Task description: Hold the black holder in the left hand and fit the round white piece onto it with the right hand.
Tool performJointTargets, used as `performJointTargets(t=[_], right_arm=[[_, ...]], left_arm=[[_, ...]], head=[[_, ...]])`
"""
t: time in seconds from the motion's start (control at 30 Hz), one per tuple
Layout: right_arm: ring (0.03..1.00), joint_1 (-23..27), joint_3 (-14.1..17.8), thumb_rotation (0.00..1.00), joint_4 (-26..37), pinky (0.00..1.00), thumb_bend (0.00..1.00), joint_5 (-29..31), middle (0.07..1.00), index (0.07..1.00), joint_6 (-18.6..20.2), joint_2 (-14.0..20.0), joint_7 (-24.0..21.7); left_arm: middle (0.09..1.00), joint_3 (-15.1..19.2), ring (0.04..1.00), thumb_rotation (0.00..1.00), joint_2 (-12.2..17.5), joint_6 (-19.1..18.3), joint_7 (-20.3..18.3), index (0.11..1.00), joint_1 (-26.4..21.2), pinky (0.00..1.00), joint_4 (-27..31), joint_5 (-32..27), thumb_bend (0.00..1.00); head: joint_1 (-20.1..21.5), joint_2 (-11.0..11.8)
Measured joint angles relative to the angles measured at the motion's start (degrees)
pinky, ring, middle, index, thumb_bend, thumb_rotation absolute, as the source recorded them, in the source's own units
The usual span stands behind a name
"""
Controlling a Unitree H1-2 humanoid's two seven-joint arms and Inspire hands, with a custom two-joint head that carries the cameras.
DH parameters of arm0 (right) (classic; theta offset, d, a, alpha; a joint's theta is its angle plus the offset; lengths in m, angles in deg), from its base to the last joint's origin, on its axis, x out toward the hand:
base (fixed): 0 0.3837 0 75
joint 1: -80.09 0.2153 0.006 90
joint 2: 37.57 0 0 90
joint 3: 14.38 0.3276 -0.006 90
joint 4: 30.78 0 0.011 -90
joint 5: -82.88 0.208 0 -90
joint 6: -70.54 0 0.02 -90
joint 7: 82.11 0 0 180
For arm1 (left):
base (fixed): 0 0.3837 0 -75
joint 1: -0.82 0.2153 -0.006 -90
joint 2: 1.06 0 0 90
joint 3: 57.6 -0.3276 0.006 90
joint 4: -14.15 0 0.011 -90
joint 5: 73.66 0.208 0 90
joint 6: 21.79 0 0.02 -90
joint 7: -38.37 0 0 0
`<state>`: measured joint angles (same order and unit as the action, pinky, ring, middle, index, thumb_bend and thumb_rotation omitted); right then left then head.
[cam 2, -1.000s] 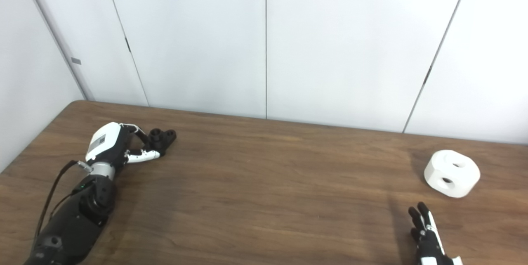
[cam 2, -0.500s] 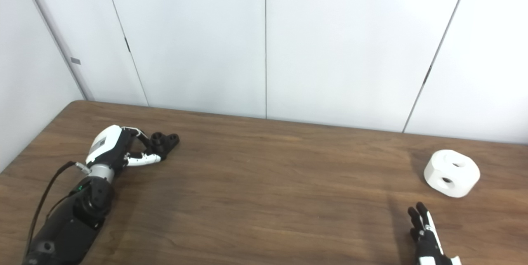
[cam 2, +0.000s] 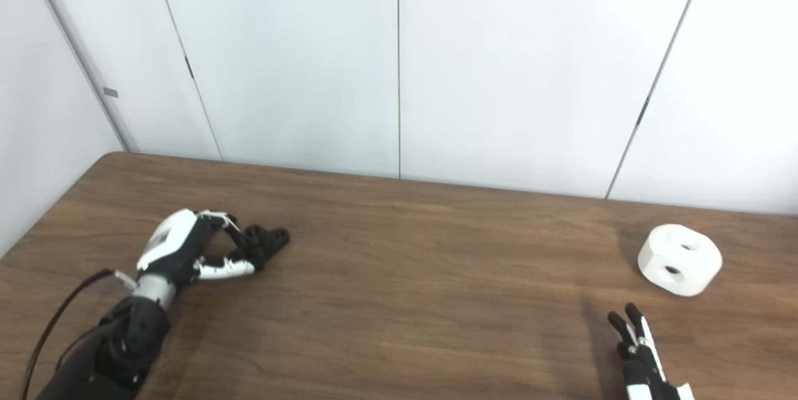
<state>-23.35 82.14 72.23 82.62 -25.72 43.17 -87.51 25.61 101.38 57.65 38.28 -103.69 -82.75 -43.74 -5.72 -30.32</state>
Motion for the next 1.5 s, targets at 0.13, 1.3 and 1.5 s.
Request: performJointTargets(t=[0.13,1.3,1.5], right_arm=[[1.000,0.0,-0.2,1.00,0.0,1.00,0.61,-0.5,0.948,1.000,0.0,0.0,0.5],[0.990,0.0,-2.8,1.00,2.1,1.00,0.54,-2.8,0.922,1.000,2.8,-0.4,3.2],[0.982,0.0,-3.2,1.00,3.3,1.00,0.56,-2.8,0.921,1.000,4.8,-0.4,3.3]], left_arm=[[0.842,-0.5,0.946,0.05,-0.9,0.3,-2.1,0.487,2.7,1.00,4.8,-0.5,0.52],[0.862,-9.4,0.971,0.05,-4.2,2.3,-17.9,0.485,13.9,1.00,27.0,1.9,0.52],[0.850,-11.1,0.961,0.05,-5.9,3.6,-17.8,0.485,14.5,1.00,27.2,3.2,0.52]], head=[[0.0,0.0],[7.5,-5.5],[8.8,-7.9]])
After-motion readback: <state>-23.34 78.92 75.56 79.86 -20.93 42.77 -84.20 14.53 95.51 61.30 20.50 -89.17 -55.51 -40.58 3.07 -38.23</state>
